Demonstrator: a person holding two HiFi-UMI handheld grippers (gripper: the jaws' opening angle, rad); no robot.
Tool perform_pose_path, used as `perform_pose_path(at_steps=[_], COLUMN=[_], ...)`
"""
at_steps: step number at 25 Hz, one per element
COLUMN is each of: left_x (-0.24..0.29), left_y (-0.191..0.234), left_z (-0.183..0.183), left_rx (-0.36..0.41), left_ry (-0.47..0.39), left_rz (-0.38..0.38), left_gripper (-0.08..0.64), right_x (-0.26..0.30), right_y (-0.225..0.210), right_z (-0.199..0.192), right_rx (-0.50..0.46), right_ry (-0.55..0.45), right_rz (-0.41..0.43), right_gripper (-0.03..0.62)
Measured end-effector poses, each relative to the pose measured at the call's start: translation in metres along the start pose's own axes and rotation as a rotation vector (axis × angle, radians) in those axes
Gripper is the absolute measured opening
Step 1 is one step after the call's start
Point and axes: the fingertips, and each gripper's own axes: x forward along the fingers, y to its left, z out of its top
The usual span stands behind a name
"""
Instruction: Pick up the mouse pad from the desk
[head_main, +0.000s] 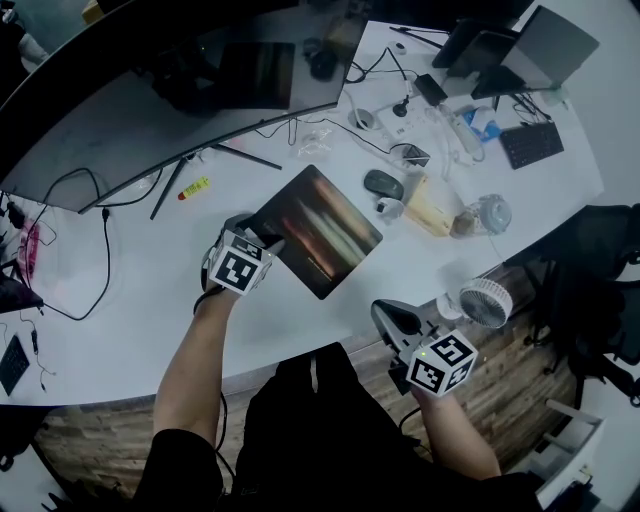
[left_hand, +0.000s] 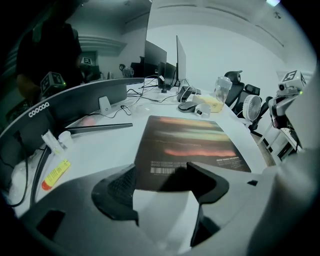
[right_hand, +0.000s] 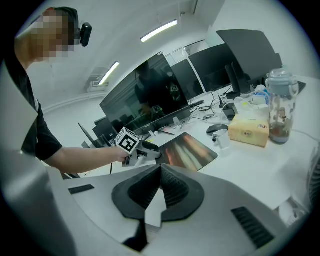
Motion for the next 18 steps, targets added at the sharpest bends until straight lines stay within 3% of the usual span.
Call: perform_pose_path(at_steps=[4, 5, 6, 7, 8, 11, 13, 18], left_x=[-0.001, -0.002, -0.003, -0.004, -0.004, -0.004, -0.006, -0.003], left_y=[-0.001, 0.000, 0.001, 0.002, 0.002, 0.004, 0.005, -0.009], left_z=[0.000, 0.000, -0.001, -0.001, -0.002, -0.002, 0.000, 0.003], left_rx=[0.001, 0.001, -0.002, -0.008, -0.013, -0.006, -0.009, -0.025], left_ry=[0.003, 0.003, 0.000, -0.004, -0.009, -0.010, -0.014, -0.011], left_rz=[0.003, 0.009, 0.016, 0.022, 0.026, 0.042, 0.037, -0.048], left_gripper=[0.300, 0.244, 0.123, 0.051, 0.048, 0.070, 0.248, 0.331], right_x=[0.000, 0.000, 0.000, -0.001, -0.001, -0.005, -0.008, -0.012], right_y=[0.002, 0.003, 0.004, 0.005, 0.006, 0.004, 0.001, -0.003], right_z=[-0.003, -0.003, -0.002, -0.002, -0.001, -0.001, 0.000, -0.002], right_rx=[0.000, -0.001, -0.003, -0.005, -0.006, -0.006, -0.004, -0.002], right_ry=[0.000, -0.001, -0.002, -0.004, -0.005, -0.008, -0.010, -0.010], right_rz=[0.003, 0.004, 0.005, 0.005, 0.004, -0.003, -0.009, -0.018], right_gripper=[0.005, 0.005, 0.005, 0.005, 0.005, 0.005, 0.005, 0.005])
